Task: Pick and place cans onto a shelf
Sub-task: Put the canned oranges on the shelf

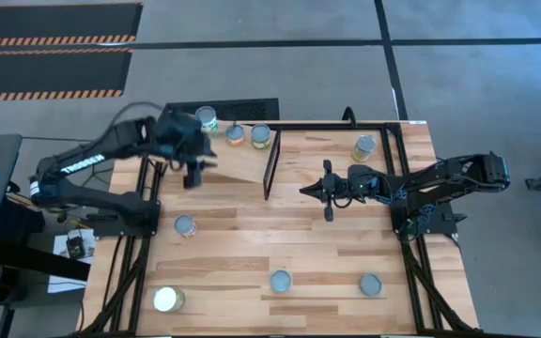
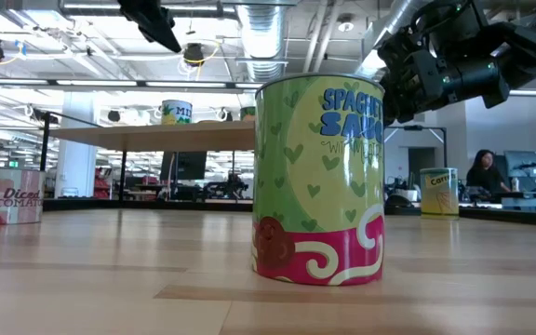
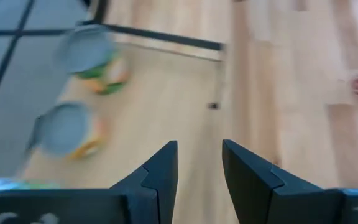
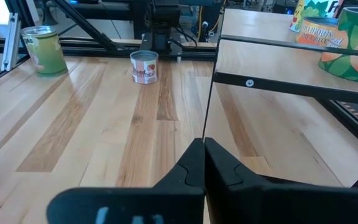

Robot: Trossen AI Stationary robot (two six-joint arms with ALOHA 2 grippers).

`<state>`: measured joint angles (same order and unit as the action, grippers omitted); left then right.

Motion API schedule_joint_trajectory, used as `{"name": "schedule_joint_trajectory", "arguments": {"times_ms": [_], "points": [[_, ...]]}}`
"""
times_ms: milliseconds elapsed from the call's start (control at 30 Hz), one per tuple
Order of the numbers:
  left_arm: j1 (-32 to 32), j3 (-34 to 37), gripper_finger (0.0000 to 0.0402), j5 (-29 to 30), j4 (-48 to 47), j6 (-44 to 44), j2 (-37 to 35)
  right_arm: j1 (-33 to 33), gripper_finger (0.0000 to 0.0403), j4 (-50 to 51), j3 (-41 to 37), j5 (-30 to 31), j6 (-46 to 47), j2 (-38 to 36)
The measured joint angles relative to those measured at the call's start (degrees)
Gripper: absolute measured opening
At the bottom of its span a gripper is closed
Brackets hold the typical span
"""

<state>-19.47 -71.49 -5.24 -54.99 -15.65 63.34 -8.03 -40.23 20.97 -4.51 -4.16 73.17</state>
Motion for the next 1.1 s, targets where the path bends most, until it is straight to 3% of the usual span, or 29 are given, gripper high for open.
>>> {"name": "schedule_joint_trajectory", "arguments": {"times_ms": [233, 433, 600, 733, 967, 1100], "points": [[13.15, 15.46, 0.0114, 1.88, 17.44, 7.29, -3.35, 0.02, 0.0012, -0.04, 0.00, 0.02, -0.22, 0.00], [23.34, 21.42, 0.0114, 4.64, 22.67, 15.71, -2.31, -0.44, 0.0012, -0.07, 0.00, 0.02, -0.42, 0.00], [32.18, 22.18, 0.0112, 8.93, 22.79, 24.20, 0.64, -0.74, 0.0012, 0.54, 0.02, 0.04, -0.42, 0.00], [39.41, 22.18, 0.0085, 9.22, 22.74, 33.28, 2.84, -0.72, 0.0012, 0.76, 0.04, 0.04, -0.40, 0.00], [52.54, 20.16, 0.0009, 11.47, 20.59, 60.52, 3.43, -0.74, 0.0012, 1.13, 0.04, 0.04, -0.40, 0.00], [59.59, 16.83, 0.0003, 15.83, 14.32, 76.29, 5.00, -0.76, 0.0012, -0.57, 0.02, 0.04, -2.37, 0.02]]}}
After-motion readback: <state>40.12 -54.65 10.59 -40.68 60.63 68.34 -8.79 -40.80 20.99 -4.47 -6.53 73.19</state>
